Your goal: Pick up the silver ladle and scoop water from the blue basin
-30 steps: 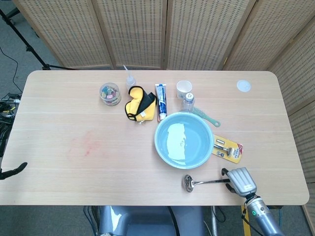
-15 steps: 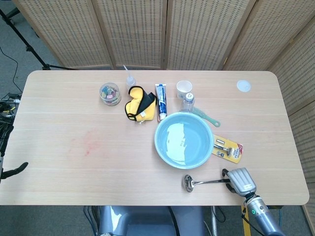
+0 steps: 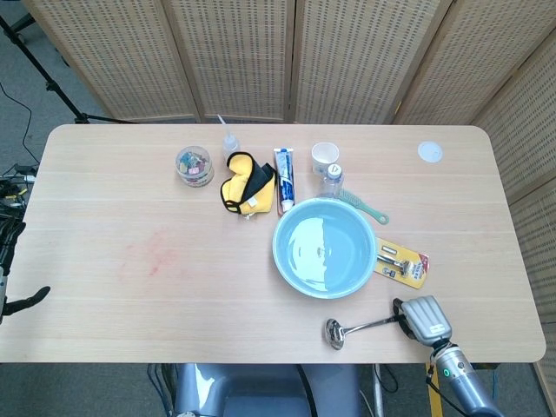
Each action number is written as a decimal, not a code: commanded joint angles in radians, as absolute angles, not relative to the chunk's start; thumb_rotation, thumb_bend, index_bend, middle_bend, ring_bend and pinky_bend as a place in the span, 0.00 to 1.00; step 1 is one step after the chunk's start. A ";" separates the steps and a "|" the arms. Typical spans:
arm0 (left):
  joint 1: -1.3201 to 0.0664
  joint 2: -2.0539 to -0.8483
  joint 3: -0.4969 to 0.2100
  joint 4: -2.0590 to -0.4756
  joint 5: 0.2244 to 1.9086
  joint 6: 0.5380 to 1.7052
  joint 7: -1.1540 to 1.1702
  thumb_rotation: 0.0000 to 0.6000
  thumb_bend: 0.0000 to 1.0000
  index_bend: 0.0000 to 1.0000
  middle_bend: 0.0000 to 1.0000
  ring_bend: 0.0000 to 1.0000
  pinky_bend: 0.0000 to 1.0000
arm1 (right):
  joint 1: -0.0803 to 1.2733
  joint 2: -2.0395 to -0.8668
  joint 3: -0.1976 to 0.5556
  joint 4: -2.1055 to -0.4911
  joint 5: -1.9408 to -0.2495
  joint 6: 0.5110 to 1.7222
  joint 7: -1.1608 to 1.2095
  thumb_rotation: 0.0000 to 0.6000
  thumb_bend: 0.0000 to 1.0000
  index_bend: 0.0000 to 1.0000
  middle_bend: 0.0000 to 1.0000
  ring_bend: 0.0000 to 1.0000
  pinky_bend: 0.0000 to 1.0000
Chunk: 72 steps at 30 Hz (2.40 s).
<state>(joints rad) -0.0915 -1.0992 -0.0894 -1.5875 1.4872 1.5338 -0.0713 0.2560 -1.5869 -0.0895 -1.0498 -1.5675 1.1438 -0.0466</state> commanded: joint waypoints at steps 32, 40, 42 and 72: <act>-0.091 -1.096 -0.086 -1.591 1.496 1.539 -0.077 1.00 0.00 0.00 0.00 0.00 0.06 | 0.241 -1.277 -0.088 -1.406 -1.586 1.238 0.106 1.00 0.93 0.79 1.00 0.92 1.00; -0.091 -1.097 -0.085 -1.592 1.496 1.538 -0.075 1.00 0.00 0.00 0.00 0.00 0.06 | 0.227 -1.178 -0.084 -1.498 -1.613 1.303 0.100 1.00 0.95 0.79 1.00 0.92 1.00; -0.091 -1.097 -0.085 -1.593 1.497 1.539 -0.074 1.00 0.00 0.00 0.00 0.00 0.06 | 0.226 -1.150 -0.077 -1.530 -1.613 1.317 0.086 1.00 0.96 0.79 1.00 0.92 1.00; -0.103 -1.093 -0.073 -1.593 1.507 1.511 -0.098 1.00 0.00 0.00 0.00 0.00 0.06 | 0.675 -1.377 0.318 -1.802 -0.896 1.234 -0.836 1.00 0.98 0.80 1.00 0.92 1.00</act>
